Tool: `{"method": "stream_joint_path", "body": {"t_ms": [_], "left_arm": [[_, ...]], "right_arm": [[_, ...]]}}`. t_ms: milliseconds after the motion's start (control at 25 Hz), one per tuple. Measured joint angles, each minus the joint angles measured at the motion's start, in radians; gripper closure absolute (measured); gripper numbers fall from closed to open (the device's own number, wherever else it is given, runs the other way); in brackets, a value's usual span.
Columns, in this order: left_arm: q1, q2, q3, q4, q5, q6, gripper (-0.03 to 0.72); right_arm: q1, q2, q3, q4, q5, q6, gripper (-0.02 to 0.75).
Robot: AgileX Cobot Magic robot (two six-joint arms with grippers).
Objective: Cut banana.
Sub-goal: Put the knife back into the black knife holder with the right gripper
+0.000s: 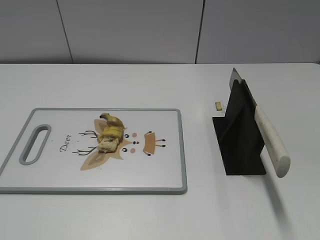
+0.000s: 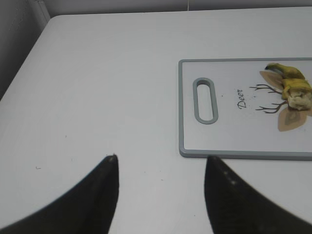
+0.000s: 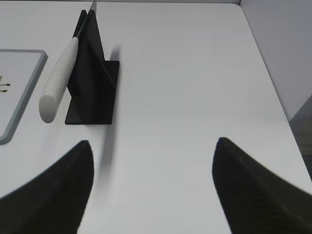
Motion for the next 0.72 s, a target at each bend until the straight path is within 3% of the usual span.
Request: {"method": "stream_joint_path", "body": {"t_ms": [520,720], "left_arm": [[0.000,0.000,0.000,0.000,0.000,0.000,0.158],[0.000,0.000,0.000,0.000,0.000,0.000,0.158]], "right_arm": [[0.002,0.000,0.000,0.000,0.000,-0.002,0.153],[0.042,0.000,0.000,0.001,0.000,-0.002,0.153]]}}
